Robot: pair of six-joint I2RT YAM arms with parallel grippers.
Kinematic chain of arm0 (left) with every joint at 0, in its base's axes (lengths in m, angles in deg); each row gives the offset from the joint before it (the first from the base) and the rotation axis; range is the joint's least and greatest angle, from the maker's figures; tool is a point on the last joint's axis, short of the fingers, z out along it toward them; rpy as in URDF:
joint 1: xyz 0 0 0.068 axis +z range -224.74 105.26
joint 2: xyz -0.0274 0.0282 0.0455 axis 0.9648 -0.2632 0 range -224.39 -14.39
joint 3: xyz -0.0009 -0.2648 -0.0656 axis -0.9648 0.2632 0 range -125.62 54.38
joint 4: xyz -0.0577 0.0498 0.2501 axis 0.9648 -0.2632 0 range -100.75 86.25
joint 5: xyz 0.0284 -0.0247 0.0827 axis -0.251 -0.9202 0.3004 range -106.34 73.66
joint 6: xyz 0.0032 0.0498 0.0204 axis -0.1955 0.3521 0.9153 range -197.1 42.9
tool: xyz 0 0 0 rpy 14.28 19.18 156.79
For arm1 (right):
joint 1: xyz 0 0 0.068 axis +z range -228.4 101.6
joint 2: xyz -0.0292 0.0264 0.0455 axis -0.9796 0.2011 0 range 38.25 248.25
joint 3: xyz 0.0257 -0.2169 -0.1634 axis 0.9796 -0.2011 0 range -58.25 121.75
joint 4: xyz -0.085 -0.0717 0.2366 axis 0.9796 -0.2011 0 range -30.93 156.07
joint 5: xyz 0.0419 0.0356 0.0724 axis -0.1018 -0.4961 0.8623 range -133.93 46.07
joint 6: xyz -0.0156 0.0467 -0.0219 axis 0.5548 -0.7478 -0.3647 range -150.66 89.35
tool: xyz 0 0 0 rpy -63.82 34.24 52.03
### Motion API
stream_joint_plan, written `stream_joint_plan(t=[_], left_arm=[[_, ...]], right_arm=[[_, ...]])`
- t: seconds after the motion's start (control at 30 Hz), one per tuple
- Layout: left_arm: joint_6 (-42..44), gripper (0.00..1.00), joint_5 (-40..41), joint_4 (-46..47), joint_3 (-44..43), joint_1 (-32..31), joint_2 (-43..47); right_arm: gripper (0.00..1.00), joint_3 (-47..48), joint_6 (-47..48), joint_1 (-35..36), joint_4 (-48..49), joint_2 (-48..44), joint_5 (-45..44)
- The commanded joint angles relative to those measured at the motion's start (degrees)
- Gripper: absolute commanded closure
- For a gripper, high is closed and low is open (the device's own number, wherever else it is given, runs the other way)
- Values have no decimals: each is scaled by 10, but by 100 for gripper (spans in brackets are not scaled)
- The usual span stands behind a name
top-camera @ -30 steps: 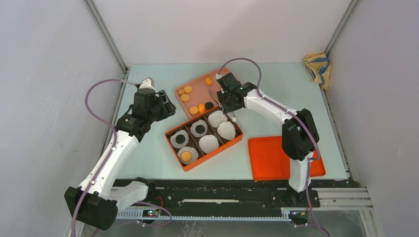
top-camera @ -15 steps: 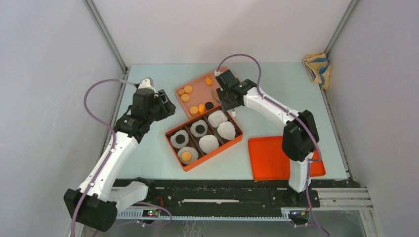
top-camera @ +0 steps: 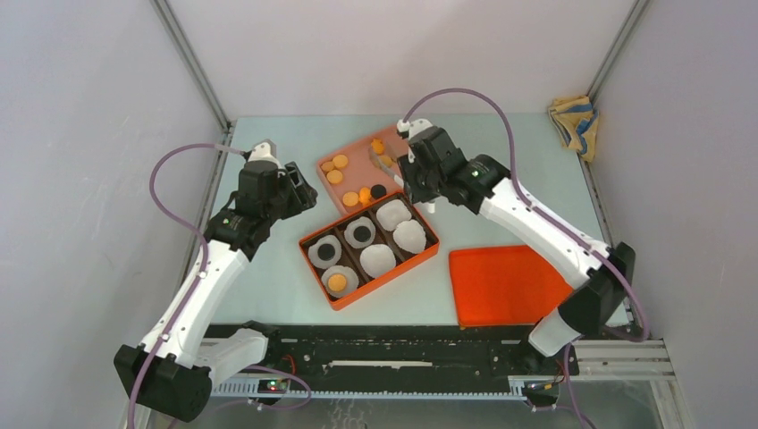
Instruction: Pack the cookies
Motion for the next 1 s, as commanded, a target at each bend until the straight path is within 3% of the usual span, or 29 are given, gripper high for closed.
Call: stream_joint_plan(t=[0.0, 0.27, 0.63, 0.87, 0.97], left_arm=[[-4, 38, -8, 8, -16, 4, 15], [-11, 37, -22, 9, -13, 4, 19], [-11, 37, -22, 4, -11, 4, 28], [-9, 37, -17, 2, -15, 4, 27], [-9, 37, -17, 1, -14, 4, 27]], right_arm=[[97, -52, -10, 49, -15, -72, -11], [96, -154, -57, 174, -58, -146, -38], [95, -204, -108, 237, -67, -134, -45], [76, -204, -108, 240, -69, -134, -38], [63, -205, -113, 241, -76, -136, -40]])
